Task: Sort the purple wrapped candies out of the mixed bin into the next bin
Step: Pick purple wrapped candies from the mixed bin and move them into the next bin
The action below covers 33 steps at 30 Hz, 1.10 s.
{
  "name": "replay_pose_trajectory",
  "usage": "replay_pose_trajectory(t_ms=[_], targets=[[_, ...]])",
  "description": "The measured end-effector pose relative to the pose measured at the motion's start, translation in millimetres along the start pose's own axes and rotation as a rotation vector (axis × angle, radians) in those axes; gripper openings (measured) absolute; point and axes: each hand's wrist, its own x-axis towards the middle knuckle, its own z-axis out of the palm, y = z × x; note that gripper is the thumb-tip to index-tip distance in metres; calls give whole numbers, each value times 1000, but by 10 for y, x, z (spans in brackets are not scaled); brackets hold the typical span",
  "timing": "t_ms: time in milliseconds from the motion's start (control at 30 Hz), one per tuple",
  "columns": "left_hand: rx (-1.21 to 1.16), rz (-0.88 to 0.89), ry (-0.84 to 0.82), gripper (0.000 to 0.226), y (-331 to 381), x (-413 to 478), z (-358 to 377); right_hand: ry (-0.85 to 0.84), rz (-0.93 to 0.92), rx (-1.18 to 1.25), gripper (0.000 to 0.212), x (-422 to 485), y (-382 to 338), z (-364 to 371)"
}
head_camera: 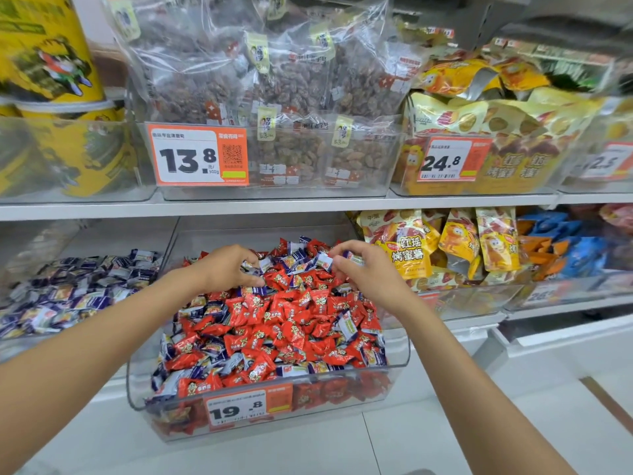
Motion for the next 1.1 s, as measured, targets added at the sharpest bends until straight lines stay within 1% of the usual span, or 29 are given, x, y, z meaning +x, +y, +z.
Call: replay_pose_trajectory(t_ms=[67,133,200,233,267,367,400,467,600,633,700,767,800,867,900,933,1000,1033,1100], targets=[[-22,31,-57,32,5,-55,-9,12,-57,-206,15,150,-21,77],[-42,30,-97,36,12,-119,-35,-42,-113,-357,21,341,-62,196],[-45,37,-135,44,14,-171,-80,-159,-141,-474,27,542,-78,344],[-37,44,-148,43,4,-178,-96,-231,-137,-533,33,628,-80,412],[-23,50,-157,38,-2,-182,-103,-309,-116,-584,41,700,-72,469],[-21,56,-166,17,-8,-154,-70,-551,-9,-710,78,827,-68,556],[-36,52,-159,15,-8,-151,-50,-609,10,-757,83,855,-65,571],[-59,48,-137,14,-14,-146,-17,-659,22,-806,80,845,-81,593],[-134,49,-77,15,-71,-183,-19,-601,-9,-681,51,732,-122,561],[-171,50,-54,14,-97,-197,-31,-558,-18,-616,38,703,-115,523],[-234,63,12,19,-115,-224,-64,-442,-21,-402,13,622,-108,402],[-285,78,89,20,-101,-236,-81,-366,28,-175,11,482,-167,264],[-295,81,109,22,-78,-248,-92,-348,54,-88,5,389,-220,212],[-298,77,101,27,-44,-266,-99,-313,102,6,26,252,-265,145],[-299,67,80,28,-31,-271,-96,-285,112,44,31,210,-261,128],[-297,59,70,31,-13,-266,-89,-263,100,81,28,189,-244,116],[-319,13,73,37,40,-267,-72,-224,105,176,10,182,-193,107],[-365,-21,66,39,66,-264,-60,-196,128,216,7,178,-187,103],[-462,-68,39,31,110,-256,-41,-147,179,285,8,175,-175,99]])
